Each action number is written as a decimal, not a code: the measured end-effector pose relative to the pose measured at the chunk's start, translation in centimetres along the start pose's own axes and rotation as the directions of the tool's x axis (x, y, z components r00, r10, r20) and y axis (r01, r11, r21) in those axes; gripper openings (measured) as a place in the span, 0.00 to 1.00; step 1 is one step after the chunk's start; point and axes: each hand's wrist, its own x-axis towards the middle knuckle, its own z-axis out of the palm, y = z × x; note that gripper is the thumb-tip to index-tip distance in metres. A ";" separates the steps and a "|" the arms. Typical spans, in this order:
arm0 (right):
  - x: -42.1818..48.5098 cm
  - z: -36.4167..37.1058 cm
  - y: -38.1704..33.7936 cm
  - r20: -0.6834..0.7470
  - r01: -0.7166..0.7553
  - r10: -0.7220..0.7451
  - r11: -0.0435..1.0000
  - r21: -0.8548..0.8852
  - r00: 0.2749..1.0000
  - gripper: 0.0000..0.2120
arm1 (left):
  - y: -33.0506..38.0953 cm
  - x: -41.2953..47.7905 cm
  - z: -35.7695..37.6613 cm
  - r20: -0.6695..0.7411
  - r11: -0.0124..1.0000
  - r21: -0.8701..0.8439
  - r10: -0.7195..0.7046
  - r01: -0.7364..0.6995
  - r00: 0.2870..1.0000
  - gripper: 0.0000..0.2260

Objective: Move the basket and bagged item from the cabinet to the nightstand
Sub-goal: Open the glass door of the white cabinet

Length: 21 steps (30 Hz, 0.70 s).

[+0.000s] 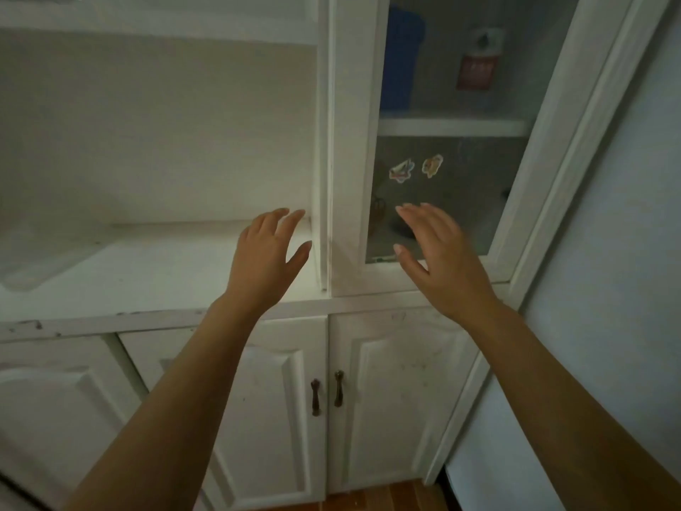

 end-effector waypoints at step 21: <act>8.1 -2.7 0.8 -0.037 0.064 -0.067 0.995 -0.078 0.997 0.26 | -3.0 6.3 0.2 0.007 0.996 -0.083 -0.014 0.015 1.000 0.25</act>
